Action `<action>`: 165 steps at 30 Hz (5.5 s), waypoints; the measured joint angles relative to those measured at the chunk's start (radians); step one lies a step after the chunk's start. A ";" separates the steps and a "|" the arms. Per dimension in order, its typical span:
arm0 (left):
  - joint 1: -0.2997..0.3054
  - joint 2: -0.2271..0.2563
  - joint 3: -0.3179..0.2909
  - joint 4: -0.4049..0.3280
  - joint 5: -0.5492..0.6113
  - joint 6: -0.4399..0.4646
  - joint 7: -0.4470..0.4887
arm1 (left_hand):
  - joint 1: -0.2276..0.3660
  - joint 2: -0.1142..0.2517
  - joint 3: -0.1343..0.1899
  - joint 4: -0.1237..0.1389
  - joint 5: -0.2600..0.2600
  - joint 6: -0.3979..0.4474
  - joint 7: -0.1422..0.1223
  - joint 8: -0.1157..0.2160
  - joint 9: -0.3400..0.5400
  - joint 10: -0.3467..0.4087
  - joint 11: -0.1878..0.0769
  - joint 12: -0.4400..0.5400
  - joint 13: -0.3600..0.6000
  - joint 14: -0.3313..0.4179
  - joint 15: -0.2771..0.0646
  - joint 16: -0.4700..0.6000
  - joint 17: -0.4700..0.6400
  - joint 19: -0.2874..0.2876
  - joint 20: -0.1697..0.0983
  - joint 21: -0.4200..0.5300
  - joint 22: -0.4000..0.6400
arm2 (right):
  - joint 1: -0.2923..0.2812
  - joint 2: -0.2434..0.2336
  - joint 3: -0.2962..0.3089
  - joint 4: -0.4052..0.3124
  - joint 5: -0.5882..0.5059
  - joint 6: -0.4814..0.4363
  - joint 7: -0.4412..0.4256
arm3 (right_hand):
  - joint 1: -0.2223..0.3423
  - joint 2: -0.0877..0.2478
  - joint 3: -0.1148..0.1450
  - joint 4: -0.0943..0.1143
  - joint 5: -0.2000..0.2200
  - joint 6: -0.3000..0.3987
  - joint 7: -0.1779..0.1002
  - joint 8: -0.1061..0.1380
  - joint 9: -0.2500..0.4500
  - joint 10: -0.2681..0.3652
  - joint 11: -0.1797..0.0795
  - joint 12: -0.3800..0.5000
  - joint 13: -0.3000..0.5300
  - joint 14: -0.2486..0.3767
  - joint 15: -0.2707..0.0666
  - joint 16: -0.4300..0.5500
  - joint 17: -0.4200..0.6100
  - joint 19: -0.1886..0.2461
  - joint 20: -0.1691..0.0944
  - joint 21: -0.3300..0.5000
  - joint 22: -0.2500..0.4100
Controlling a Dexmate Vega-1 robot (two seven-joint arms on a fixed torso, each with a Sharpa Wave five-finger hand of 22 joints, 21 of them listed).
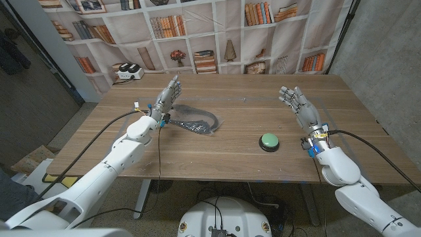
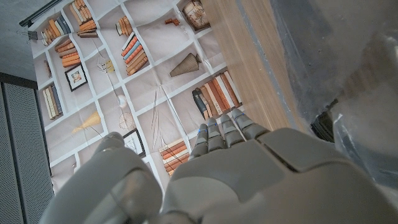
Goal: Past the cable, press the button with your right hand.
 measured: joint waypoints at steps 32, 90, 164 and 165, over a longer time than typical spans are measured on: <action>0.005 0.011 0.003 -0.039 0.005 0.021 0.006 | 0.016 0.016 -0.004 0.004 -0.005 0.015 0.003 0.000 0.000 0.022 0.001 0.000 0.005 0.025 0.003 0.000 0.000 0.025 -0.003 -0.004 0.000 | -0.149 0.040 0.107 -0.111 -0.322 -0.022 -0.154 | -0.003 -0.003 -0.013 -0.010 0.006 0.002 -0.034 -0.008 0.000 0.029 -0.029 0.000 0.000 0.021 -0.021 0.000 0.000 0.030 0.005 -0.015 0.000; -0.081 -0.037 0.030 0.089 -0.005 -0.028 -0.091 | 0.026 0.037 -0.011 0.003 -0.016 0.018 0.000 -0.008 0.000 0.018 0.004 -0.007 0.005 0.000 0.000 -0.011 0.000 -0.017 0.000 -0.031 0.000 | -0.304 0.035 0.172 -0.288 -0.983 -0.294 -0.436 | -0.007 0.002 -0.018 -0.015 0.039 0.083 -0.082 -0.003 -0.001 0.096 -0.082 -0.001 0.000 0.080 -0.030 0.000 0.000 0.091 0.005 -0.041 0.005; -0.031 -0.008 0.019 0.010 0.011 -0.084 -0.094 | 0.037 0.048 -0.021 0.004 -0.023 0.018 0.000 -0.008 0.000 0.013 0.009 -0.015 0.005 -0.009 0.001 -0.011 0.000 -0.029 0.008 -0.048 0.000 | -0.262 -0.209 -0.021 -0.330 -1.076 -0.650 -0.464 | 0.039 0.063 -0.003 -0.058 0.054 0.249 -0.073 0.001 0.005 0.295 -0.059 0.019 0.009 0.364 -0.035 0.020 0.006 0.240 0.000 -0.088 0.005; -0.031 -0.007 0.018 0.008 0.011 -0.083 -0.094 | 0.037 0.048 -0.022 0.006 -0.023 0.018 0.000 -0.008 0.000 0.013 0.009 -0.015 0.005 -0.009 0.001 -0.011 0.000 -0.029 0.008 -0.048 0.000 | -0.259 -0.212 -0.024 -0.329 -1.075 -0.653 -0.463 | 0.039 0.063 -0.003 -0.058 0.054 0.251 -0.075 0.001 0.005 0.295 -0.059 0.019 0.009 0.364 -0.035 0.020 0.006 0.240 0.000 -0.088 0.005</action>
